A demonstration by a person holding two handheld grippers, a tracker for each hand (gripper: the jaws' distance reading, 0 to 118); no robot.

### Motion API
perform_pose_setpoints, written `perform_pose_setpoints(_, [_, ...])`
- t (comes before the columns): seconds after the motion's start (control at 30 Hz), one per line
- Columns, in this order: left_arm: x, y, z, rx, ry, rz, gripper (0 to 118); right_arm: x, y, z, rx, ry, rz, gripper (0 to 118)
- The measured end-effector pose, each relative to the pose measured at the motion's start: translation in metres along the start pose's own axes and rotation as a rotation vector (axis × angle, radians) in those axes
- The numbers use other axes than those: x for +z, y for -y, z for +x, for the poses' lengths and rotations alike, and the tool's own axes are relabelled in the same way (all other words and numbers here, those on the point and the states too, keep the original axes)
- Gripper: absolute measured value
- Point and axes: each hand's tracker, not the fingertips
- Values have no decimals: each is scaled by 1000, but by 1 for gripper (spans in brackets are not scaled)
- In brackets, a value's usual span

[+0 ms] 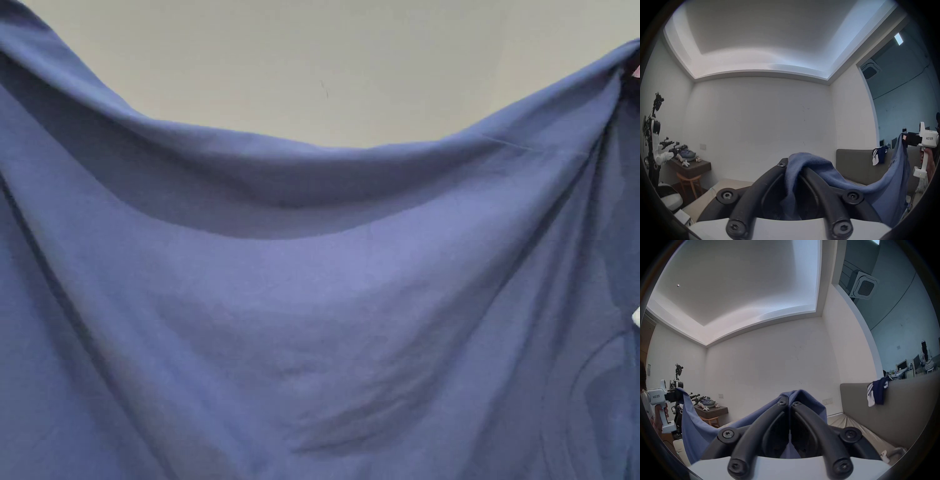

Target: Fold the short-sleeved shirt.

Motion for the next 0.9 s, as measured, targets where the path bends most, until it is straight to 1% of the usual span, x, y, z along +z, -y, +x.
perform_pose_setpoints(0.03, [-15,-5,2,-19,1,5,0,-18,-1,0,-17,12,-32,0])
perform_pose_setpoints(0.07, [-32,-11,1,-31,1,1,0,-35,-8,-4,95,-5,6,0])
perform_pose_setpoints(0.1, [-47,-15,1,-55,-4,-6,0,-53,-8,-3,33,13,-18,0])
perform_pose_setpoints(0.13, [-61,-18,0,-69,1,-8,0,-70,-13,-5,106,1,-14,0])
perform_pose_setpoints(0.17, [-77,-25,3,-78,1,-10,0,-90,-14,-4,72,5,-19,0])
perform_pose_setpoints(0.2, [-91,-28,4,-85,-5,-10,0,-107,-14,-4,58,21,-42,0])
perform_pose_setpoints(0.23, [-107,-31,5,-117,-14,-5,0,-126,-19,-6,148,18,-24,0])
perform_pose_setpoints(0.27, [-123,-34,5,-115,-20,-8,0,-146,-18,-3,103,25,-42,0])
perform_pose_setpoints(0.33, [-156,-41,3,-103,-30,-14,0,-179,-18,-2,82,47,-49,0])
perform_pose_setpoints(0.37, [-173,-40,-1,-95,-29,-14,0,-196,-18,0,94,46,-60,0])
perform_pose_setpoints(0.4, [-188,-37,-3,-90,-45,-20,0,-212,-15,3,87,59,-61,0])
perform_pose_setpoints(0.47, [-220,-29,-11,-81,-81,-41,0,-240,-8,3,109,87,-73,0])
perform_pose_setpoints(0.53, [-248,-14,-20,-58,-109,-68,0,-266,1,8,119,108,-80,0])
perform_pose_setpoints(0.6, [-273,4,-27,-32,-131,-93,0,-289,13,17,98,125,-94,0])
perform_pose_setpoints(0.63, [-285,17,-32,-13,-132,-102,0,-299,22,21,56,134,-117,0])
perform_pose_setpoints(0.67, [-297,30,-36,4,-149,-123,0,-309,30,24,64,136,-117,0])
perform_pose_setpoints(0.7, [-307,41,-41,23,-156,-134,0,-316,41,26,53,144,-139,0])
perform_pose_setpoints(0.83, [-340,110,-43,-18,-160,-209,0,-339,98,31,108,147,-216,0])
perform_pose_setpoints(0.9, [-347,150,-42,-27,-158,-249,0,-337,135,29,92,137,-261,0])
